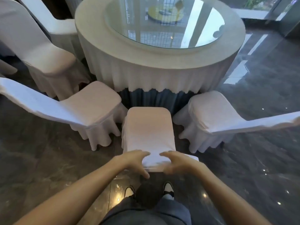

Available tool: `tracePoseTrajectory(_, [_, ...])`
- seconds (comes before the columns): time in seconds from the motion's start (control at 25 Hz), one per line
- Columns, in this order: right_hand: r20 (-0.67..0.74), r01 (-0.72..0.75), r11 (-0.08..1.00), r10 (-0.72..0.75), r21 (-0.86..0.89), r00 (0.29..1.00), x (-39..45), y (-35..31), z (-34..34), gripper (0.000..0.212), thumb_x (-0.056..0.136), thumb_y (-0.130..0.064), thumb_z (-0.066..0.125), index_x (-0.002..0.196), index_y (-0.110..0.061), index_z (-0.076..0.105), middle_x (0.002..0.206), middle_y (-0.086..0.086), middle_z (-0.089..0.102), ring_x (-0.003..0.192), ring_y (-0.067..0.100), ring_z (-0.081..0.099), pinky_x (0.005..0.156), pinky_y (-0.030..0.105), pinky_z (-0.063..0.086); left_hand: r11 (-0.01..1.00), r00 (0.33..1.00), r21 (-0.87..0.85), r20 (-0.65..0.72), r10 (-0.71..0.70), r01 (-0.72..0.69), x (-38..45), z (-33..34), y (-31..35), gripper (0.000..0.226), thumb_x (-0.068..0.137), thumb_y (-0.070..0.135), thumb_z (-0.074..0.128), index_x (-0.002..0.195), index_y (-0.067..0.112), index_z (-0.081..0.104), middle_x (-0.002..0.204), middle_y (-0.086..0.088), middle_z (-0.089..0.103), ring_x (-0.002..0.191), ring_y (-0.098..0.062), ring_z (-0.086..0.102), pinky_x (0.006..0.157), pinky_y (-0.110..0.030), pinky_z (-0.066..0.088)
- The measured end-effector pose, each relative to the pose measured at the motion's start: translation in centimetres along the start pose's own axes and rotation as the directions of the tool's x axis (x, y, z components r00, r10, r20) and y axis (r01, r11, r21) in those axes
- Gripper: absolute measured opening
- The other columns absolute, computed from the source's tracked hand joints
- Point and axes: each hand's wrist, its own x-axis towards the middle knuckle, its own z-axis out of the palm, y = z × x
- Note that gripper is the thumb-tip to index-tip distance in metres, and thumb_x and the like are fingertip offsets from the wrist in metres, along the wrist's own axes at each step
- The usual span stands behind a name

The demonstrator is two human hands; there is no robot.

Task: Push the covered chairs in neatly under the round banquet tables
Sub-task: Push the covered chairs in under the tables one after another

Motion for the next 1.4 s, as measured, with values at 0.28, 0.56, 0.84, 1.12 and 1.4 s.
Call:
tracePoseTrajectory(0.28, [-0.349,-0.055,0.977,-0.02,-0.205,0.937,1.5,1.0,5.0,0.048,0.072,-0.017,0.063,0.119,-0.025,0.063,0.118,-0.005,0.067,0.108,0.021,0.059,0.097,0.034,0.043,1.0,0.977,0.011,-0.212,-0.002,0.005,2.7,6.0,-2.2,0.058,0.082,0.009,0.066,0.134,0.03,0.049,0.126,0.003,0.059,0.115,-0.018,0.054,0.1,-0.034,0.047])
tracePoseTrajectory(0.56, [-0.427,-0.045,0.952,-0.093,-0.303,0.899,3.4,1.6,4.4,0.031,0.069,-0.028,0.054,0.095,-0.019,0.069,0.09,-0.001,0.073,0.082,0.024,0.067,0.072,0.036,0.053,0.998,0.961,-0.07,-0.276,-0.03,0.011,4.0,4.9,-2.4,0.063,0.085,0.004,0.061,0.141,0.029,0.049,0.134,0.005,0.059,0.123,-0.016,0.051,0.104,-0.031,0.041])
tracePoseTrajectory(0.84, [-0.432,-0.05,0.941,-0.106,-0.334,0.896,9.5,1.3,-3.8,0.016,0.073,-0.025,0.055,0.085,-0.022,0.065,0.08,-0.002,0.07,0.071,0.022,0.063,0.061,0.032,0.042,0.995,0.934,-0.055,-0.346,-0.092,0.077,8.2,-4.4,-2.8,0.064,0.081,0.003,0.058,0.136,0.036,0.054,0.127,0.002,0.064,0.113,-0.022,0.058,0.092,-0.036,0.046])
tracePoseTrajectory(1.12, [-0.443,-0.078,0.938,-0.085,-0.337,0.893,15.9,3.7,-11.5,0.019,0.076,-0.021,0.058,0.093,-0.024,0.067,0.089,-0.002,0.071,0.077,0.02,0.064,0.068,0.033,0.048,0.994,0.928,-0.057,-0.356,-0.111,0.097,14.9,-11.9,-2.3,0.056,0.079,0.005,0.056,0.123,0.037,0.063,0.113,-0.001,0.069,0.104,-0.03,0.062,0.079,-0.035,0.046])
tracePoseTrajectory(1.4, [-0.472,-0.066,0.933,-0.117,-0.353,0.874,21.8,6.1,-18.1,0.015,0.077,-0.029,0.065,0.089,-0.021,0.068,0.086,0.0,0.071,0.075,0.025,0.064,0.061,0.033,0.041,0.985,0.898,-0.125,-0.409,-0.16,0.119,21.9,-16.8,-3.0,0.056,0.088,0.01,0.057,0.135,0.041,0.055,0.123,0.0,0.067,0.106,-0.026,0.06,0.093,-0.039,0.047])
